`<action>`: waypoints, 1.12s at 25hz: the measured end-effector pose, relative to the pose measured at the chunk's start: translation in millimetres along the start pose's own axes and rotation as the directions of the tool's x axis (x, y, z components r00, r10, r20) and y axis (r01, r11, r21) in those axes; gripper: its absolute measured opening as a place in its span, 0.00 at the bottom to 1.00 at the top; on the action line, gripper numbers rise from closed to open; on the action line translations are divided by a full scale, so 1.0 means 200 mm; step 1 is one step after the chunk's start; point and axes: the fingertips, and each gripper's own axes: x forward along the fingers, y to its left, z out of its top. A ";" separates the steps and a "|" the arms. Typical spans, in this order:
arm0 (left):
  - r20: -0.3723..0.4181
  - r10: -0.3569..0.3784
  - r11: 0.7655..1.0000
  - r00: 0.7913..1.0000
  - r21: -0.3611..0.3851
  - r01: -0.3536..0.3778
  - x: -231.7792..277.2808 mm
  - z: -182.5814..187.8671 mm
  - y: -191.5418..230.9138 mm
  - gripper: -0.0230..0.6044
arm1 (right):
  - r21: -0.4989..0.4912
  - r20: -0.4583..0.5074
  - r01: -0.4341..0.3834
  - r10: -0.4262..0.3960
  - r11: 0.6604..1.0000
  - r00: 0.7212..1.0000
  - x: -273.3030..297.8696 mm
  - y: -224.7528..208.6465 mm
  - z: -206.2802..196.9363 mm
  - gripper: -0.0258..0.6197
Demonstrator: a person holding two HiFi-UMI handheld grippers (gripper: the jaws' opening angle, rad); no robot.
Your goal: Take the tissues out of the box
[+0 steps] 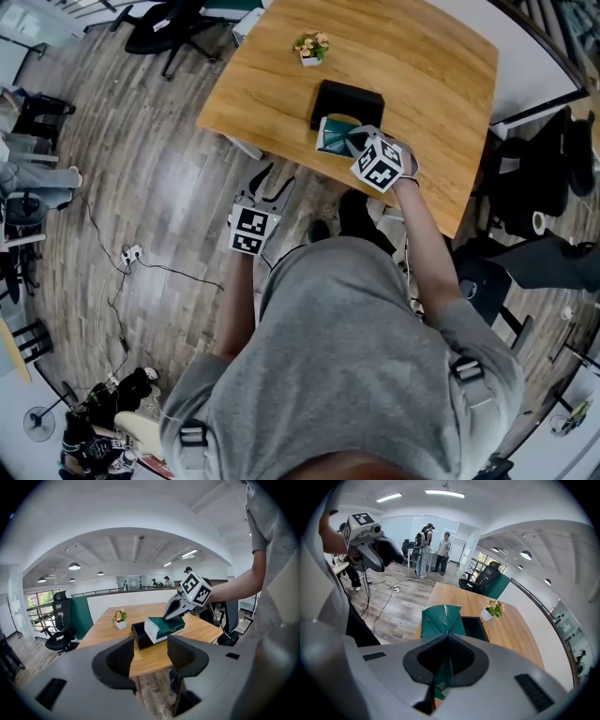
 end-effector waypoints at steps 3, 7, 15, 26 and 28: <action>-0.001 -0.006 1.000 1.000 0.002 0.006 0.00 0.00 -0.02 0.42 | 0.004 0.000 0.002 -0.002 1.000 1.000 -0.01 0.00 -0.01 0.05; 0.001 -0.005 1.000 1.000 0.003 0.005 0.01 0.00 -0.03 0.42 | 0.005 -0.001 0.006 -0.006 1.000 1.000 -0.02 0.00 -0.03 0.05; 0.004 -0.004 1.000 1.000 0.006 0.004 0.02 0.01 -0.02 0.42 | 0.006 -0.001 0.007 -0.007 1.000 1.000 -0.02 -0.01 -0.03 0.05; 0.002 0.002 1.000 1.000 0.005 -0.002 0.02 0.01 0.01 0.42 | -0.002 0.012 0.018 -0.018 1.000 1.000 0.00 -0.04 -0.03 0.05; 0.002 0.002 1.000 1.000 0.005 -0.002 0.03 0.01 0.00 0.42 | -0.003 0.010 0.015 -0.015 1.000 1.000 0.00 -0.03 -0.03 0.05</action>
